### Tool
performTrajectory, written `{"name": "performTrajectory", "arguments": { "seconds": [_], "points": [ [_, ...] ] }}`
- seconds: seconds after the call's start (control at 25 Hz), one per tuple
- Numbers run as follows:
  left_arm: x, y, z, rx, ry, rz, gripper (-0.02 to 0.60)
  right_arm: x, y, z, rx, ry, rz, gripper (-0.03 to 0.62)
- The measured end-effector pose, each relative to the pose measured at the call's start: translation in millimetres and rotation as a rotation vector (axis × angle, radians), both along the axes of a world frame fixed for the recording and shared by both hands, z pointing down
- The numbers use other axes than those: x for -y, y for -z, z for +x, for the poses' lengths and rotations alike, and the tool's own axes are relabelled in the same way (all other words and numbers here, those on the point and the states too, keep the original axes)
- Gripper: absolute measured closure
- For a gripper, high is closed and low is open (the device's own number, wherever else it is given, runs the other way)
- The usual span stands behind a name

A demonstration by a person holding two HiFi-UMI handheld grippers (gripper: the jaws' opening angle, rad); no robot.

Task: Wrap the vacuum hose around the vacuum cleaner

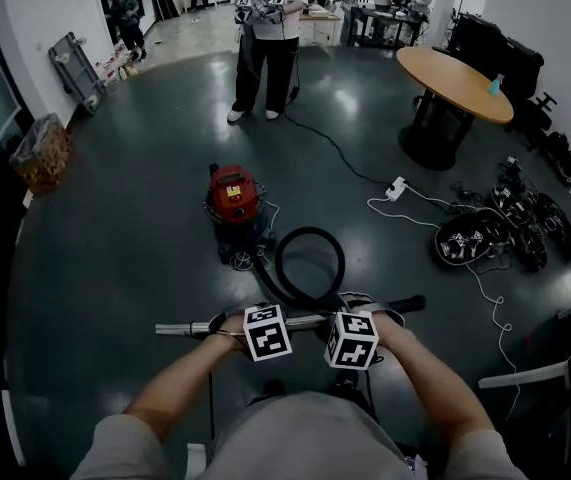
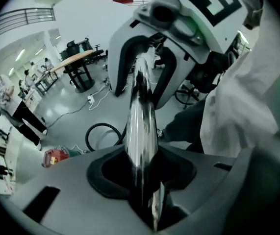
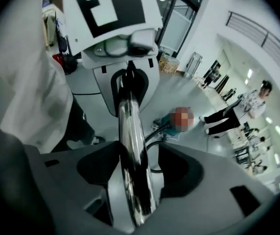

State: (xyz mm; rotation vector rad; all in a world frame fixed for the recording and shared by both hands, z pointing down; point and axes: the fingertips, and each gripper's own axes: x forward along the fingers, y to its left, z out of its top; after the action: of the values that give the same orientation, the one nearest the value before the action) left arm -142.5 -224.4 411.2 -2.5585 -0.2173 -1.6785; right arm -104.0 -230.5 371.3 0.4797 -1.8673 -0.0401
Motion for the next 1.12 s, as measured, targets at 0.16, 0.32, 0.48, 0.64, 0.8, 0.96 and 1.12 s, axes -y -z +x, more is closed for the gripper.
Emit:
{"name": "performTrajectory", "arguments": {
  "seconds": [0.16,0.32,0.48,0.64,0.8,0.96,1.12],
  "points": [
    [2.7,-2.6,30.0,-0.011,0.145,-0.055,0.431,9.0,31.7,40.1,0.075,-0.033,0.17,0.364],
    [0.5,-7.5,54.5,-0.017,0.223,-0.061,0.431,16.5,79.0,82.2,0.338,-0.181,0.245,0.364],
    [2.3,-6.5,81.6,-0.046,0.318,-0.037,0.431,14.3,101.4,127.9,0.663,-0.392,0.169,0.364],
    [8.0,-2.7,102.2,-0.078,0.419,-0.007,0.431,2.3,93.4,154.9,0.949,-0.492,0.014,0.366],
    [11.9,8.6,117.6,-0.122,0.507,0.018,0.431,1.6,71.3,169.9,1.03,-0.532,-0.081,0.366],
    [15.5,21.3,132.3,-0.168,0.604,0.035,0.431,4.8,60.7,172.3,1.142,-0.543,-0.205,0.365],
    [15.0,34.6,139.2,-0.236,0.711,0.029,0.431,20.4,62.0,162.8,1.318,-0.612,-0.306,0.364]
  ]
}}
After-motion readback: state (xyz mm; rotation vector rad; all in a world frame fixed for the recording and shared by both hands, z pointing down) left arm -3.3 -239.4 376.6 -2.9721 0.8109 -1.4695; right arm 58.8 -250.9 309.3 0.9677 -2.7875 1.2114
